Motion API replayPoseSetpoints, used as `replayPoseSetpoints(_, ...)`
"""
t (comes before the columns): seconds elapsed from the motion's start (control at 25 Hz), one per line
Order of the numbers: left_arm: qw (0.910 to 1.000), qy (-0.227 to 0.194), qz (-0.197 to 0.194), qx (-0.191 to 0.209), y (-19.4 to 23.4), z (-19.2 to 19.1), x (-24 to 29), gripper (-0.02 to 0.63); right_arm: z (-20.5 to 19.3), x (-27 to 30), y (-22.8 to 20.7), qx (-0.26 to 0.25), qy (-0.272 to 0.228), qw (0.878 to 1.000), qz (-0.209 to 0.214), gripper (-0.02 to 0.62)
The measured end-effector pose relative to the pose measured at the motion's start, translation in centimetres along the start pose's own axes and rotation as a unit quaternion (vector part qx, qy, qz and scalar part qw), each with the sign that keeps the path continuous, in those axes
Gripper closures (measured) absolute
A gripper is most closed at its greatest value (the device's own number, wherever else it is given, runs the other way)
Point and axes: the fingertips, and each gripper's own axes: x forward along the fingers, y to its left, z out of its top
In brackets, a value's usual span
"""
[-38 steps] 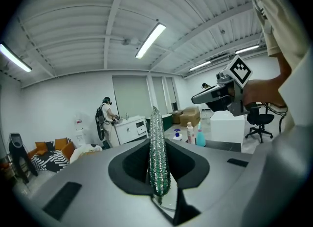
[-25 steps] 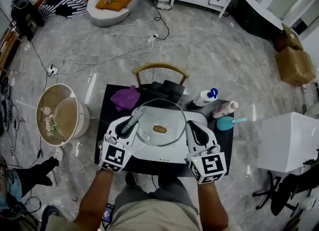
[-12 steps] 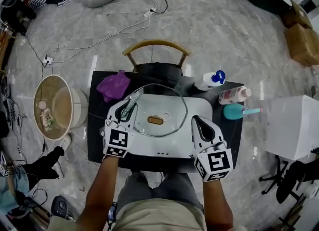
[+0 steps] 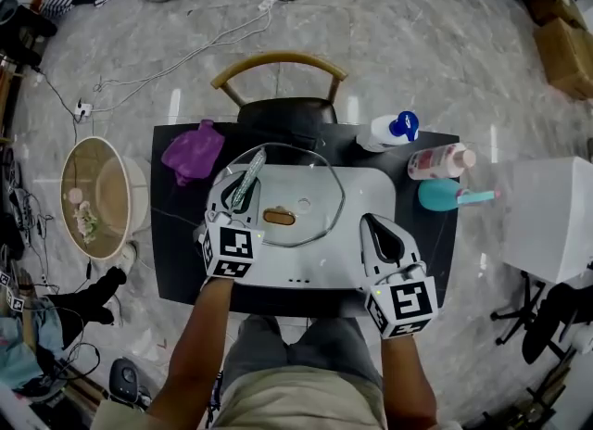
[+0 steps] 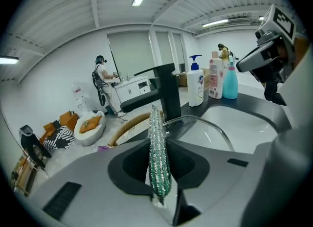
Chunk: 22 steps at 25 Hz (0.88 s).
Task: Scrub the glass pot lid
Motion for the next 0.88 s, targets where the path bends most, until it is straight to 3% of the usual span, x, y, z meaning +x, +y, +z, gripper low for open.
replayPoseSetpoints(0.2,0.9992,-0.013,-0.038,-0.002,-3.7,1.6,1.5,0.52,-1.0,-0.2,-1.0,0.012,0.004,1.0,-0.007,0.571)
replayPoseSetpoints(0.56,0.9906,-0.017,-0.132,0.032,-13.3,4.5,4.2,0.52,-1.9,-1.3,-3.3,0.025,0.006,0.999,-0.025,0.571)
replayPoseSetpoints(0.88,0.9905,-0.018,-0.133,0.031,-12.8,4.3,4.3,0.52,-2.3,-1.2,-3.7,0.028,0.01,0.999,-0.029,0.571)
